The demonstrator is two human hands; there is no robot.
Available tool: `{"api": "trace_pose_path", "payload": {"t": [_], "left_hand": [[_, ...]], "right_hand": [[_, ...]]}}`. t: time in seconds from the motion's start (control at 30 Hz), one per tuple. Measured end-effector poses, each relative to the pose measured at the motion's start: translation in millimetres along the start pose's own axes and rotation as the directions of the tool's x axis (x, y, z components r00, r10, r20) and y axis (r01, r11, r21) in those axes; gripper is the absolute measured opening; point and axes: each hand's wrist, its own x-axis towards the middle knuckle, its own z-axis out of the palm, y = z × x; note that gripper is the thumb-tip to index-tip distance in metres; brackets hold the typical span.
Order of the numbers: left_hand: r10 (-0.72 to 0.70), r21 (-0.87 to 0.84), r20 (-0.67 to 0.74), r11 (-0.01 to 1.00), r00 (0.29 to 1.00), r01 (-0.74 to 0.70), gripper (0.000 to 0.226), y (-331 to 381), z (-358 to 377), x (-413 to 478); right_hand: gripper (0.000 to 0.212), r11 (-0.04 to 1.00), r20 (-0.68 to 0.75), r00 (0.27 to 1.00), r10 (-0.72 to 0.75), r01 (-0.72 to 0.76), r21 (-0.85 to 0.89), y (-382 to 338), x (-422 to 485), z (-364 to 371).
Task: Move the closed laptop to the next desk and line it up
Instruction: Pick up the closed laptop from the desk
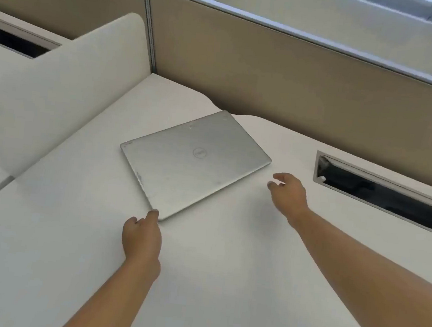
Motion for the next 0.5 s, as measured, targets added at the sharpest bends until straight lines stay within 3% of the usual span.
{"api": "trace_pose_path", "payload": {"t": [0.07, 0.13, 0.2, 0.27, 0.33, 0.5], "left_hand": [[0.014, -0.012, 0.008, 1.0, 1.0, -0.014, 0.039, -0.6, 5.1, 7.6], [-0.003, -0.009, 0.033, 1.0, 0.999, 0.004, 0.043, 1.9, 13.6, 12.7], [0.0, -0.004, 0.052, 1.0, 0.999, 0.001, 0.042, 4.9, 19.9, 16.6], [-0.002, 0.006, 0.051, 1.0, 0.999, 0.002, 0.037, 5.7, 22.3, 24.3], [-0.04, -0.002, 0.028, 0.999, 0.999, 0.041, 0.032, 5.3, 24.6, 31.3], [-0.189, -0.126, -0.008, 0.974, 0.982, 0.187, 0.023, 10.6, 26.8, 52.6]], "right_hand": [[0.033, 0.997, 0.026, 0.998, 0.058, -0.059, 0.049, -12.7, 17.9, 7.3], [0.004, 0.991, 0.042, 0.995, 0.094, -0.097, 0.09, -23.3, 40.3, 12.9], [0.004, 0.979, 0.042, 0.989, 0.145, -0.149, 0.14, -30.0, 57.8, 19.1], [0.038, 0.955, 0.054, 0.978, 0.203, -0.21, 0.209, -31.7, 75.2, 25.6], [0.018, 0.949, 0.056, 0.972, 0.227, -0.233, 0.213, -31.9, 89.4, 31.9], [0.03, 0.952, 0.053, 0.961, 0.272, -0.277, 0.129, -29.7, 113.2, 41.2]]}}
